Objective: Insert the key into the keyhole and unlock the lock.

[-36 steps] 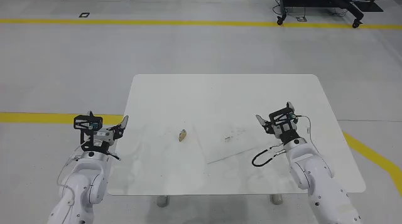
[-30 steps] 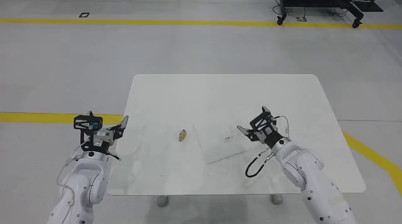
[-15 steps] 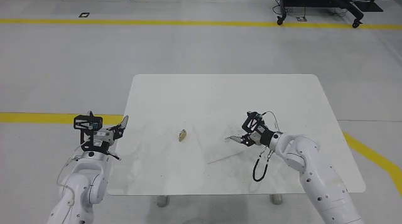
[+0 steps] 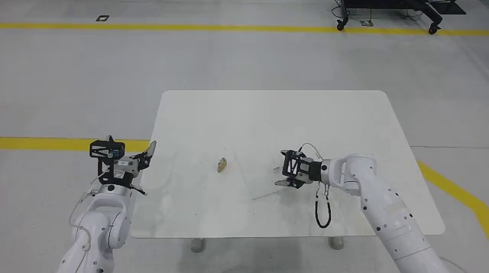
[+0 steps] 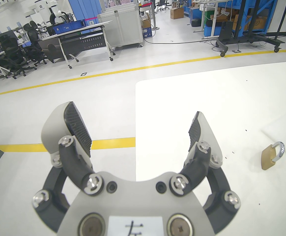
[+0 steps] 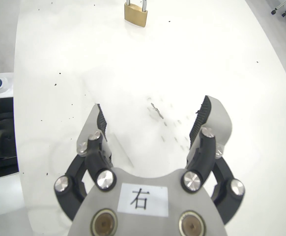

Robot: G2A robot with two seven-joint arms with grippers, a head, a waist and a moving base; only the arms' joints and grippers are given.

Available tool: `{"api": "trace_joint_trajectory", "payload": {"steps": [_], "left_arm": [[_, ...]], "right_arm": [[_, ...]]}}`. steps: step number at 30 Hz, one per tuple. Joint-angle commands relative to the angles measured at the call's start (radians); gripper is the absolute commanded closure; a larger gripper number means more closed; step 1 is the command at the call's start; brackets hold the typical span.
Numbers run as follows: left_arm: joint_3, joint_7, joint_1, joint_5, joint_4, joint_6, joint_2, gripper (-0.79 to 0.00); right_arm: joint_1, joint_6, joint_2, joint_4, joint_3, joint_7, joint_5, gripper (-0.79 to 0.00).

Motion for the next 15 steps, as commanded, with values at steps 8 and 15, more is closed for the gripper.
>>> {"api": "trace_joint_trajectory", "payload": {"steps": [8, 15], "left_arm": [[0.0, 0.0, 0.0, 0.0, 0.0, 0.0, 0.0, -0.785], [0.0, 0.0, 0.0, 0.0, 0.0, 0.0, 0.0, -0.785]], "right_arm": [[0.074, 0.093, -0.017, 0.068, -0.116, 0.022, -0.099, -0.188], [0.099, 0.107, -0.017, 0.074, -0.14, 0.016, -0.136, 0.0]]}}
